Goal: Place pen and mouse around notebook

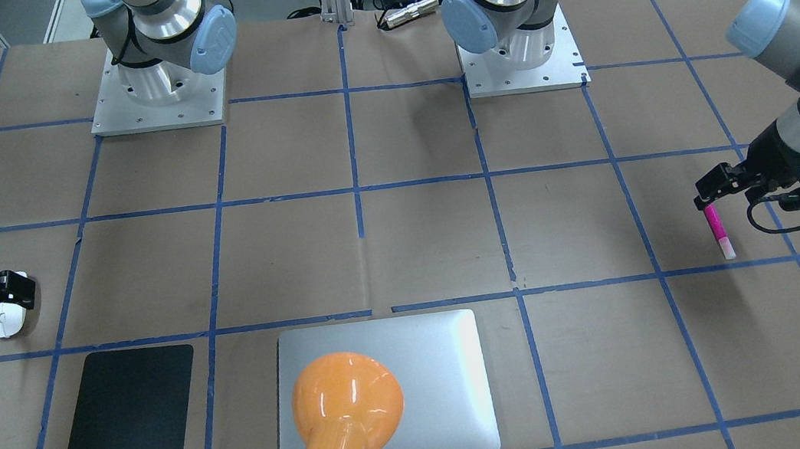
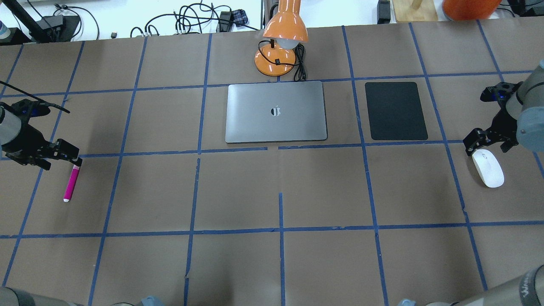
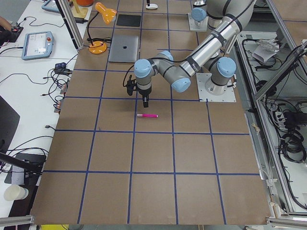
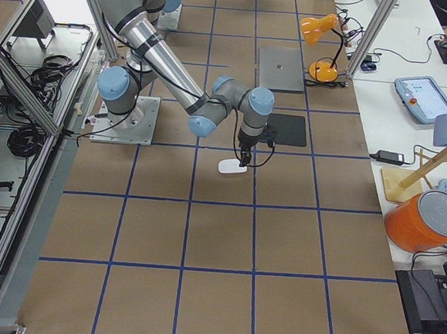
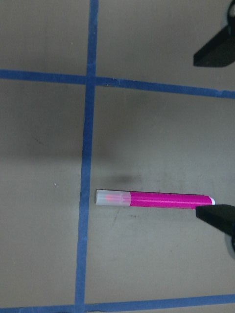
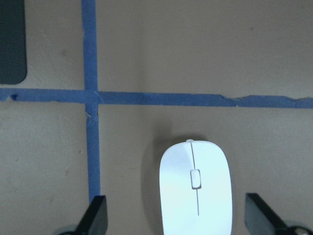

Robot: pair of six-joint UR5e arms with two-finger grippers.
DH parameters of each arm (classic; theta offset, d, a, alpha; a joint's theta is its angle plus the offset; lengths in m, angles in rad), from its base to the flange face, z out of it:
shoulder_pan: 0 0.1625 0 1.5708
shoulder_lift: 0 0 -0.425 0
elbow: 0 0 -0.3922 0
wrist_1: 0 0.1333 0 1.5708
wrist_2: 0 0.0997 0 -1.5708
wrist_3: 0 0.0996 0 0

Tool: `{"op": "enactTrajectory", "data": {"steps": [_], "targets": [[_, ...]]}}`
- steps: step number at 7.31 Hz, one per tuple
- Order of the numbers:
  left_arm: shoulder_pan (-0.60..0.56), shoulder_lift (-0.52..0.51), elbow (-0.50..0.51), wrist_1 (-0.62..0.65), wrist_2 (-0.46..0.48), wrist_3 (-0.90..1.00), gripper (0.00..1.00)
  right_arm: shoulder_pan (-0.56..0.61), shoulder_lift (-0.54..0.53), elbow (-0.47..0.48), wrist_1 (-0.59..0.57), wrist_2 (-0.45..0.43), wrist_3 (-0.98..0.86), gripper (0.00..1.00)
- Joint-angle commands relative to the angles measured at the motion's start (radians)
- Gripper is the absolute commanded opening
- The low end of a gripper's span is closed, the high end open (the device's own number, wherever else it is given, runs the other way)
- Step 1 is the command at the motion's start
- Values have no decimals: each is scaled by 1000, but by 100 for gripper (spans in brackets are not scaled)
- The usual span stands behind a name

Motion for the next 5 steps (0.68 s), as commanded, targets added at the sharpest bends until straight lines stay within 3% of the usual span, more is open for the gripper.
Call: {"op": "enactTrajectory", "data": {"steps": [1, 3, 5], "targets": [[34, -88, -3, 125, 0, 35, 100, -13, 53, -3, -4, -5, -10, 100], [34, -128, -1, 132, -2, 18, 100, -42, 54, 3, 2, -44, -28, 100], [32, -139, -3, 129, 2, 24, 78, -50, 63, 7, 19, -55, -26, 100]]}}
